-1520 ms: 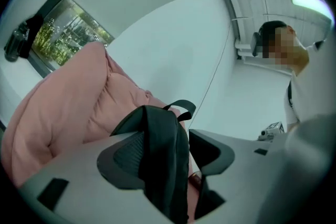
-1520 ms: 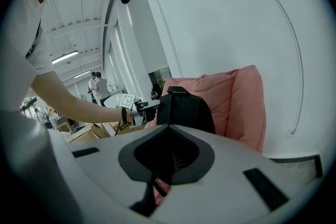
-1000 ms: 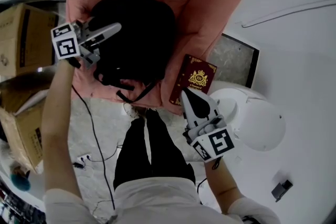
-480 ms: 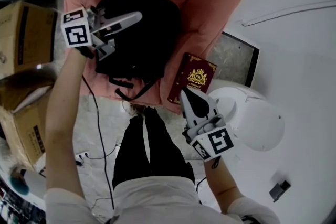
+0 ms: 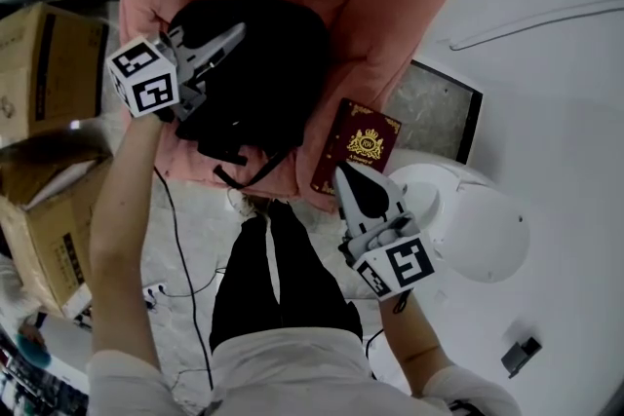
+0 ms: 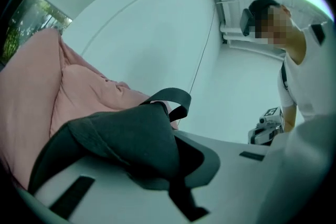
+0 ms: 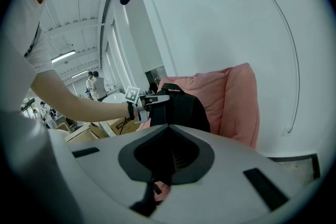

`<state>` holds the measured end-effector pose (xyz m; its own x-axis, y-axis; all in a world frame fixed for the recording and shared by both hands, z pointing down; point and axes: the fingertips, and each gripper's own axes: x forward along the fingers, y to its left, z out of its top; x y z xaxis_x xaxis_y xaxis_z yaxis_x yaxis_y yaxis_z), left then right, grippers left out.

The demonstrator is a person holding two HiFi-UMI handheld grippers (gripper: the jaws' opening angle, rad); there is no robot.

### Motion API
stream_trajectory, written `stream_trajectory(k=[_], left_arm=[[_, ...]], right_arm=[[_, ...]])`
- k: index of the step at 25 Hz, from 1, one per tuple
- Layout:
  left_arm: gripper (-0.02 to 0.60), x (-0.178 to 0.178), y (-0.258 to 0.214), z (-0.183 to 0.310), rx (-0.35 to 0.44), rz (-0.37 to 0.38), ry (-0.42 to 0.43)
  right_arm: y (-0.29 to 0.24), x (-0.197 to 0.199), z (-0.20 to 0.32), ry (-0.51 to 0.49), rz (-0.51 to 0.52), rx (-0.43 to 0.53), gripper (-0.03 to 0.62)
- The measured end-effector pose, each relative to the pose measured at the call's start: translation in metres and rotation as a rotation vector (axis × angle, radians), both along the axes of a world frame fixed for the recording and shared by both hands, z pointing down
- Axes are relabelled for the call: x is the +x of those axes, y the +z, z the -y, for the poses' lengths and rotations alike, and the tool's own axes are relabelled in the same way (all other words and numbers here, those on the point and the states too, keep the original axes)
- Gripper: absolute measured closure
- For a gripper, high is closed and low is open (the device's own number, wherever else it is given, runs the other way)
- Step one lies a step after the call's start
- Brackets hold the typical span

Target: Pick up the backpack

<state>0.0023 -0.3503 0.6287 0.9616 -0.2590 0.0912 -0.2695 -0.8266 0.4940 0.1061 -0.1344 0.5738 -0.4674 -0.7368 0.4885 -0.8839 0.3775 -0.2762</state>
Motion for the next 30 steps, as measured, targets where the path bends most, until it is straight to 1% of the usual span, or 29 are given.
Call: stream_trajectory(k=[2,5,7,10,13,14,16,19,21,23,30], left_arm=[[0.563,-0.003,-0.003,-0.002,-0.004,-0.004,-0.023],[0.563,-0.005,-0.015,-0.014,-0.063,-0.085,-0.064],[0.563,-0.004,-0.023,-0.028,-0.075,-0.122,-0.075],[0.563,-0.005,-0.039,-0.048,-0.057,-0.156,-0.079],[0.565,-0.008,-0.063,-0.063,-0.067,-0.254,-0.062],[0.565,-0.008,-0.069,-0.07,-0.072,-0.269,-0.056],[0.565,-0.01,-0.073,-0.086,-0.081,-0.261,-0.047],[0.565,-0.016,-0.073,-0.11,-0.069,-0.209,-0.059],[0.565,-0.019,-0.073,-0.119,-0.04,-0.164,-0.086],[0.563,-0.02,-0.075,-0.126,-0.024,-0.135,-0.125],[0.564,-0.021,-0.089,-0.159,-0.035,-0.097,-0.228]], right_arm=[[-0.002,-0.001,0.0,-0.001,0.003,0.005,0.572],[-0.003,-0.003,-0.002,-0.002,0.011,0.011,0.572],[-0.004,-0.004,-0.005,-0.005,0.014,0.015,0.572],[-0.008,-0.005,-0.009,-0.007,0.02,0.028,0.572],[-0.01,-0.002,-0.012,-0.001,0.029,0.04,0.572],[-0.011,-0.002,-0.014,0.002,0.033,0.043,0.572],[-0.017,-0.005,-0.017,0.004,0.04,0.051,0.572],[-0.03,-0.01,-0.021,-0.005,0.044,0.07,0.572],[-0.039,-0.009,-0.022,-0.008,0.042,0.09,0.572],[-0.046,-0.005,-0.023,-0.006,0.037,0.106,0.573],[-0.079,0.012,-0.035,0.021,0.04,0.141,0.572]])
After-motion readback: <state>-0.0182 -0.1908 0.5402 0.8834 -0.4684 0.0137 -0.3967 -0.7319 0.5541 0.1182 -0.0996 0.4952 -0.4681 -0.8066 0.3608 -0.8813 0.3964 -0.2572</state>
